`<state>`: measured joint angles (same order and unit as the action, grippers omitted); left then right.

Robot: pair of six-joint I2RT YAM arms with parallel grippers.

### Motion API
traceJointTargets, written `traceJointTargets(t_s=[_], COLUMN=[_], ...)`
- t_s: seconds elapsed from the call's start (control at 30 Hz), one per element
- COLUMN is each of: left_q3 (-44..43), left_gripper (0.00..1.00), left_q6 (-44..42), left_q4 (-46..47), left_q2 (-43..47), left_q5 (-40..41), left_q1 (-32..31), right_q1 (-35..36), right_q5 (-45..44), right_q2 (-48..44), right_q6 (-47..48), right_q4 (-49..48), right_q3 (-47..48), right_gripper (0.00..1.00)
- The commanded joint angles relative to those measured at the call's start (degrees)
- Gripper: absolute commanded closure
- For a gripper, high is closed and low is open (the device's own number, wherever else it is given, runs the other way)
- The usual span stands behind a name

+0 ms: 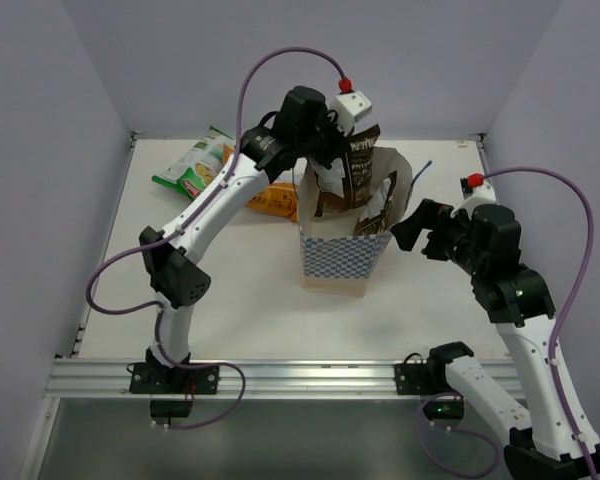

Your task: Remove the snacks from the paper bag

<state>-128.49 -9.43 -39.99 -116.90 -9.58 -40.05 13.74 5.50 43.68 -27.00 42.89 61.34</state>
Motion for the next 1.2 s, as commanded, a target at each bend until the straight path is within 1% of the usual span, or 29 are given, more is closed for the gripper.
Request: traceJointTargets(t_s=[0.0,0.27,0.5,0.67,0.87,1.03,1.1,1.17], left_q3=[-1.06,0.95,2.89,2.36,4.47,5.53,4.57,1.41], left_gripper=[1.0,1.0,1.0,1.0,1.0,1.0,1.0,1.0], left_q6=[1.34,3.63,6.53,8.55,11.89,13.82,13.3,12.42], left_q4=[9.48,16.86,23.54,28.73,36.46,42.53,42.71,40.35], left_q2=[8.44,12.66,14.95,16.52,18.81,19.69,19.61,18.99], left_q5=[1.23,2.64,8.17,11.07,10.2,12.65,14.32,14.94], left_q1=[-0.11,-0.11,-0.11,0.68,0.85,0.94,1.47,2.96], right_q1=[-0.29,-0.38,-0.29,-0.29,-0.29,-0.29,-0.29,-0.29], right_q5=[-0.57,-0.84,-1.01,-1.28,-1.54,-1.45,-1.54,-1.72], right_q2=[-0.97,-1.67,-2.72,-3.69,-4.92,-5.54,-5.8,-5.98], right_q6=[-0.07,0.2,0.28,0.02,-0.15,-0.07,0.02,0.11], right_q4=[-0.79,-0.79,-0.79,-0.62,-0.44,-0.36,-0.36,-0.36], right_q3=[-0.61,-1.14,-1.92,-2.63,-3.6,-3.95,-3.95,-4.04], right_gripper=[0.01,0.01,0.01,0.01,0.01,0.01,0.01,0.01])
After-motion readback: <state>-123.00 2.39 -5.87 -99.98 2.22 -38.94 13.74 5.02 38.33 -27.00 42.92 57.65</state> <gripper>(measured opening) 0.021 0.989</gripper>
